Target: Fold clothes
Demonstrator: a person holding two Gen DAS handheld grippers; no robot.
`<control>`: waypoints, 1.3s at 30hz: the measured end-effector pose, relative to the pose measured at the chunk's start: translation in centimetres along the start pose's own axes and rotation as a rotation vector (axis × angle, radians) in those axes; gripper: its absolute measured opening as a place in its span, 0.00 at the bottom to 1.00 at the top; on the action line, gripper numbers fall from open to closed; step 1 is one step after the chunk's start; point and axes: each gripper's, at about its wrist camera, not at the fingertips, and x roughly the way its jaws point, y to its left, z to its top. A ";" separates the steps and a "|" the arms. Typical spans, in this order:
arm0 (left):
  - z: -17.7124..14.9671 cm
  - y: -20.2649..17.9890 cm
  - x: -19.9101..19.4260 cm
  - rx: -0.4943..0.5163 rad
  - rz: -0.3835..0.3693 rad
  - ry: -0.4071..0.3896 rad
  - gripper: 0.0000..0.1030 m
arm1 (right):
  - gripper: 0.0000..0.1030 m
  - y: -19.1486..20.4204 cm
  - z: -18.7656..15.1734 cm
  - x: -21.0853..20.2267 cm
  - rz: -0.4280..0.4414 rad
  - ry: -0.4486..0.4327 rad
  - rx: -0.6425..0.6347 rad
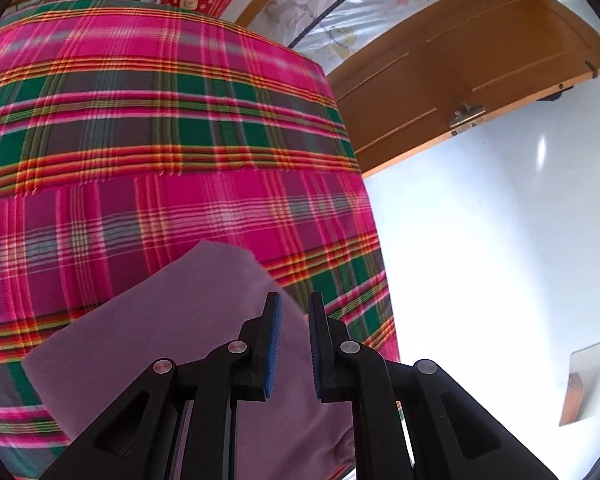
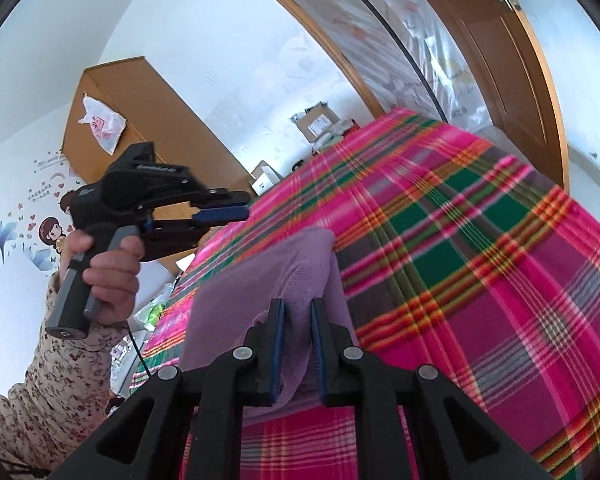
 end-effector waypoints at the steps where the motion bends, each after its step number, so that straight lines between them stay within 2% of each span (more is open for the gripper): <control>1: -0.2 0.3 -0.2 0.007 0.003 0.000 0.12 | 0.13 -0.4 -0.2 0.1 -0.003 0.006 0.011; 6: -1.8 2.1 -1.7 0.028 0.019 -0.031 0.14 | 0.13 -3.2 -1.3 0.4 -0.037 0.044 0.101; 9: -3.2 3.6 -2.9 0.030 0.030 -0.052 0.15 | 0.14 -4.1 -1.1 0.2 -0.059 0.057 0.112; 13: -5.3 5.9 -4.6 0.019 0.049 -0.088 0.19 | 0.15 -4.7 0.7 0.0 -0.029 0.043 0.112; 16: -6.9 7.7 -5.6 -0.014 0.052 -0.115 0.20 | 0.30 -4.6 2.3 0.9 -0.013 0.066 0.097; 19: -8.6 9.4 -6.2 -0.054 0.038 -0.128 0.23 | 0.37 -4.0 4.0 3.3 0.058 0.124 0.036; 25: -11.2 11.7 -6.4 -0.105 -0.012 -0.118 0.23 | 0.40 -4.7 5.0 8.8 0.127 0.321 0.080; 28: -11.7 12.5 -6.5 -0.128 -0.022 -0.119 0.23 | 0.40 -4.0 4.9 9.6 0.145 0.365 0.066; 29: -11.7 12.7 -6.4 -0.130 -0.024 -0.118 0.23 | 0.36 -3.6 5.0 9.7 0.128 0.362 0.043; 30: -11.7 12.7 -6.4 -0.135 -0.026 -0.118 0.23 | 0.16 -3.1 5.1 9.8 0.112 0.358 0.020; 31: -11.7 12.7 -6.4 -0.140 -0.028 -0.117 0.23 | 0.10 -2.6 5.3 9.9 0.096 0.353 -0.002; 36: -11.7 12.6 -6.3 -0.132 -0.034 -0.119 0.23 | 0.09 -0.1 5.8 6.9 0.082 0.194 -0.103; 39: -11.8 12.9 -5.9 -0.146 -0.038 -0.107 0.23 | 0.10 -1.2 4.9 7.0 0.022 0.214 -0.076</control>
